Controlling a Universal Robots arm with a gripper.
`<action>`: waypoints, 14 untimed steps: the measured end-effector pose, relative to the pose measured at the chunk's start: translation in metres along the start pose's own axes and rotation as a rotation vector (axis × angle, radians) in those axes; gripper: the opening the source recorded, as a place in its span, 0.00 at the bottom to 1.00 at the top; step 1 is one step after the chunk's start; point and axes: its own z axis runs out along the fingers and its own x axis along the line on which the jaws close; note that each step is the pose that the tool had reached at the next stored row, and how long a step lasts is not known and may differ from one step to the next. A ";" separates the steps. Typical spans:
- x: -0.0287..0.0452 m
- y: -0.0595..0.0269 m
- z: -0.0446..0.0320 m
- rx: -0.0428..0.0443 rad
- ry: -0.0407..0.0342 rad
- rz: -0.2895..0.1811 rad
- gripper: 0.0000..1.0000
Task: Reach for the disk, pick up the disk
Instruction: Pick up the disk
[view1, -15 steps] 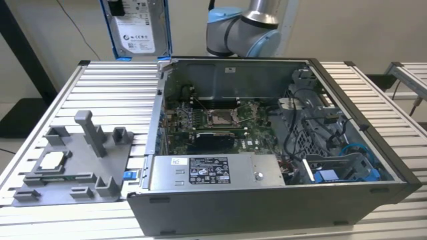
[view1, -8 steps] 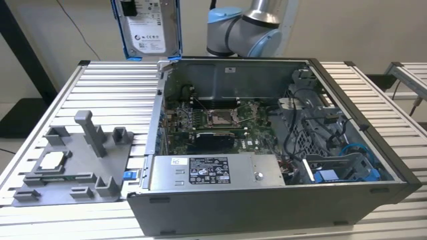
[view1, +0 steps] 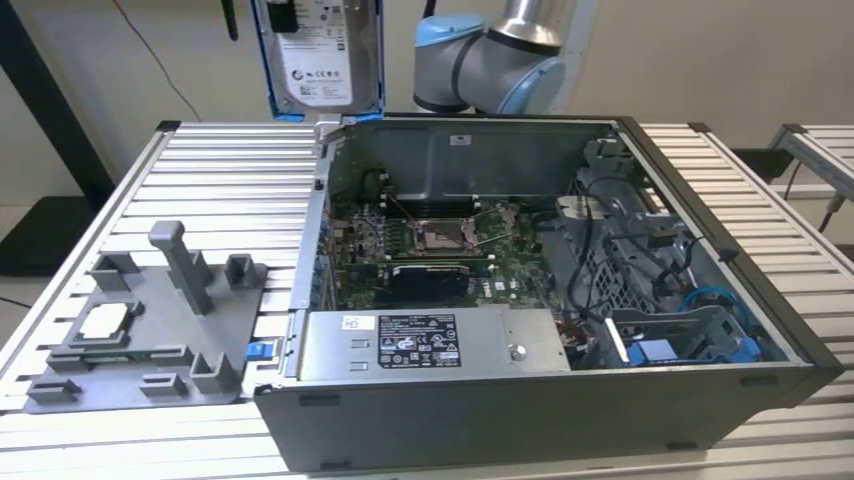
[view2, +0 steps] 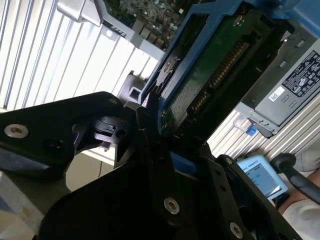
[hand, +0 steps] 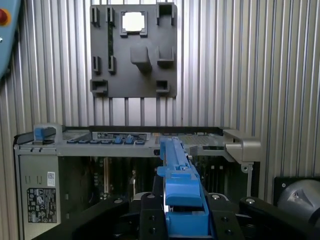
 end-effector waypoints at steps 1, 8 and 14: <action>-0.0001 -0.0025 0.0000 0.0000 0.0001 0.000 0.00; -0.0004 -0.0187 0.0004 -0.0001 0.0001 0.000 0.00; -0.0007 -0.0325 0.0007 0.0000 0.0000 0.000 0.00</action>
